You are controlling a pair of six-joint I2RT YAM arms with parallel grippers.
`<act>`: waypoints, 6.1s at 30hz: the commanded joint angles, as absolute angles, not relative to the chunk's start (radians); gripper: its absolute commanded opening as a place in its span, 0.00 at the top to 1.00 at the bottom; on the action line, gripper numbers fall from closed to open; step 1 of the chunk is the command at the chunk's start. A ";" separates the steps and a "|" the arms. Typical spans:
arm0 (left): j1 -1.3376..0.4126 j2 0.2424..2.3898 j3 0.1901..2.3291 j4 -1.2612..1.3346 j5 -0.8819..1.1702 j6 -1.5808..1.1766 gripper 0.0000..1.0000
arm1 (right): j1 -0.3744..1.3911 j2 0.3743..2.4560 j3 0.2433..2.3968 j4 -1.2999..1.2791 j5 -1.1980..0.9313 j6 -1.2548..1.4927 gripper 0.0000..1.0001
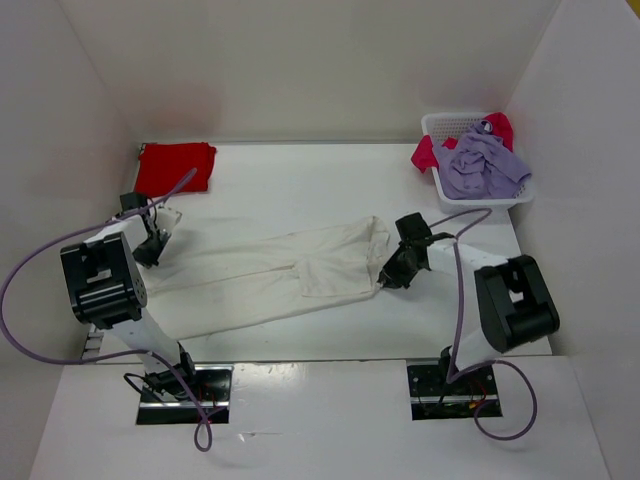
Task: Fold and stack the t-shirts
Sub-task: Rotate the tshirt 90 degrees, then grab the bottom of the folded rectangular tshirt with both arms
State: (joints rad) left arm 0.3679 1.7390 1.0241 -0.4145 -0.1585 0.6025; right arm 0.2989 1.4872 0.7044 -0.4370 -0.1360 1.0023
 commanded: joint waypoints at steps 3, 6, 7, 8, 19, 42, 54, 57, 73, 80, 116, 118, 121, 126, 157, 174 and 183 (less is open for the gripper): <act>0.393 1.695 1.002 -0.495 -0.160 0.641 0.84 | 0.282 1.716 0.923 -0.417 0.024 0.910 1.00; 0.393 1.657 0.980 -0.540 -0.147 0.676 0.76 | 0.261 1.888 1.159 -0.469 0.075 0.813 1.00; 0.393 1.657 0.968 -0.549 -0.137 0.676 0.72 | 0.261 1.935 1.237 -0.494 0.090 0.789 1.00; 0.393 1.643 0.968 -0.560 -0.137 0.690 0.65 | 0.261 2.029 1.405 -0.517 0.107 0.738 1.00; 0.336 1.591 0.988 -0.726 -0.046 0.692 0.52 | 0.383 2.705 2.995 -1.140 0.309 0.480 0.19; 0.443 1.298 0.870 -0.670 0.021 0.589 0.33 | 1.158 1.925 1.663 -0.632 0.101 0.873 0.12; 0.443 1.264 0.870 -0.661 0.104 0.589 0.31 | 1.262 2.246 1.902 -0.673 0.002 0.953 0.30; 0.443 1.264 0.870 -0.650 0.113 0.589 0.30 | 1.284 2.350 2.065 -0.777 0.002 0.920 0.28; 0.463 1.262 0.861 -0.630 0.124 0.629 0.29 | 1.351 2.750 2.700 -1.246 0.054 0.781 0.28; 0.483 1.282 0.861 -0.630 0.133 0.640 0.29 | 1.347 2.847 2.899 -1.308 0.044 0.770 0.33; 0.327 1.275 0.965 -0.704 0.184 0.678 0.28 | 1.236 2.073 1.232 -0.723 0.061 0.862 1.00; 0.222 1.275 0.974 -0.704 0.175 0.649 0.28 | 1.226 2.011 1.132 -0.693 0.061 0.871 1.00; 0.109 1.264 0.994 -0.704 0.132 0.638 0.28 | 1.216 1.935 1.030 -0.693 0.061 0.882 1.00; -0.139 1.230 0.994 -0.704 0.019 0.650 0.26 | 1.186 1.815 0.910 -0.693 0.094 0.891 0.99; -0.701 0.654 0.562 -0.970 0.321 1.851 0.32 | 1.034 1.268 0.758 -0.571 -0.041 1.132 0.36; -1.039 0.852 0.457 -0.914 0.153 2.069 0.44 | 0.962 1.434 0.767 -0.538 -0.098 1.003 0.35; -1.039 1.086 0.526 -0.934 0.103 2.069 0.52 | 0.962 1.466 0.758 -0.528 -0.120 0.983 0.35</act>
